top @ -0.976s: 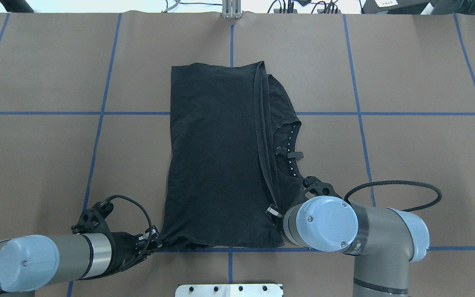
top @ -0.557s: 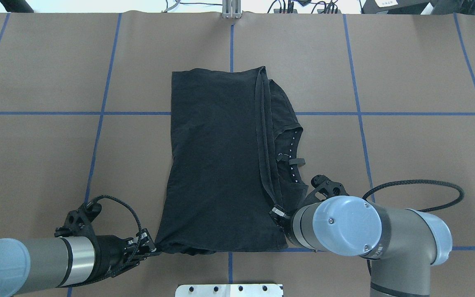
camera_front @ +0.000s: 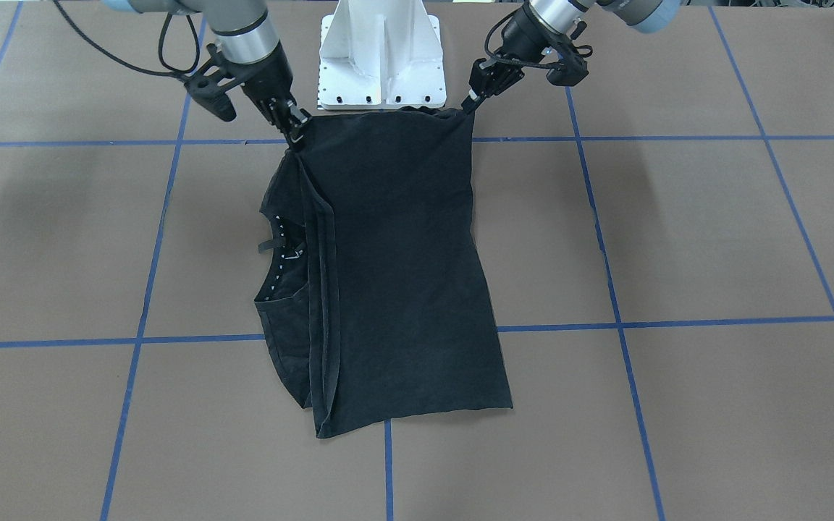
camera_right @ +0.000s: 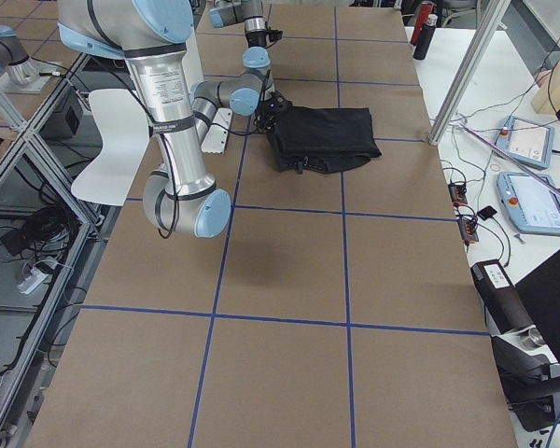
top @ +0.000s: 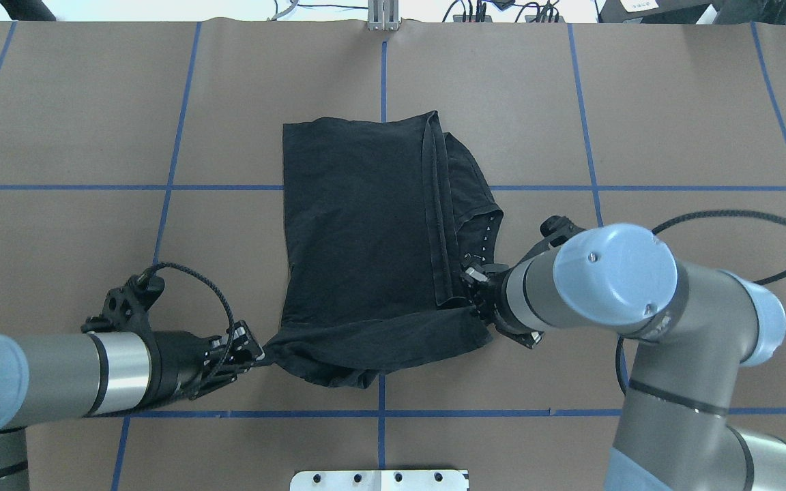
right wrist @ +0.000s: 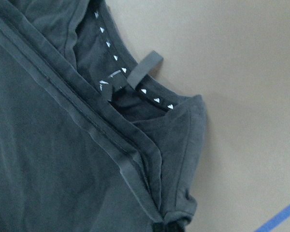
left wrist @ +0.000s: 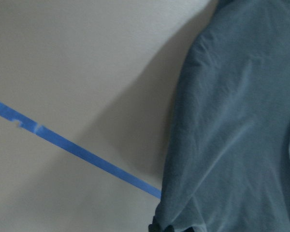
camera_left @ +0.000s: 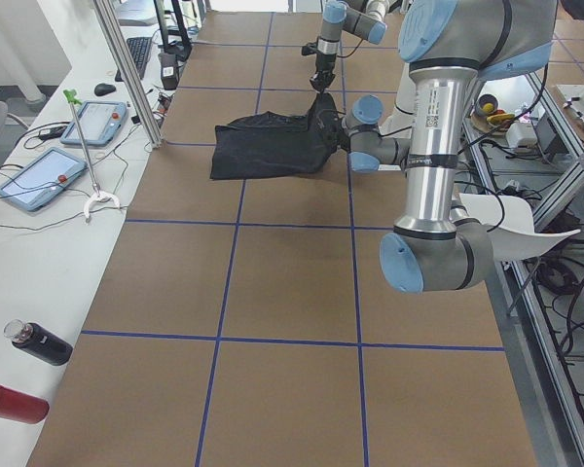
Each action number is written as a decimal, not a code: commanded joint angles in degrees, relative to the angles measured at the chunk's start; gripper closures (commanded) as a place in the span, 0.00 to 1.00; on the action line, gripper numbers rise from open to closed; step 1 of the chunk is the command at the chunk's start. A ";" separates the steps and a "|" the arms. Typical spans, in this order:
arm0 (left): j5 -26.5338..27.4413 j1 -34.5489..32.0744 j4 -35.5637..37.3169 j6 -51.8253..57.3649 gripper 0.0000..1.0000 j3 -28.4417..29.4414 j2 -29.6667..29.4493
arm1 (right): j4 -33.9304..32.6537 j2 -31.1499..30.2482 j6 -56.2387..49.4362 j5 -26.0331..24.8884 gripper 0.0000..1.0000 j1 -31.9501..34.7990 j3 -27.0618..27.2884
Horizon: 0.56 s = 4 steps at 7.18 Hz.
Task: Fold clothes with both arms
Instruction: 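Lift the near edge with both grippers and fold it away from the robot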
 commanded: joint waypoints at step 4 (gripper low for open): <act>-8.31 -17.94 8.15 9.34 1.00 14.81 -16.10 | 11.79 12.65 -4.18 13.10 1.00 16.80 -27.24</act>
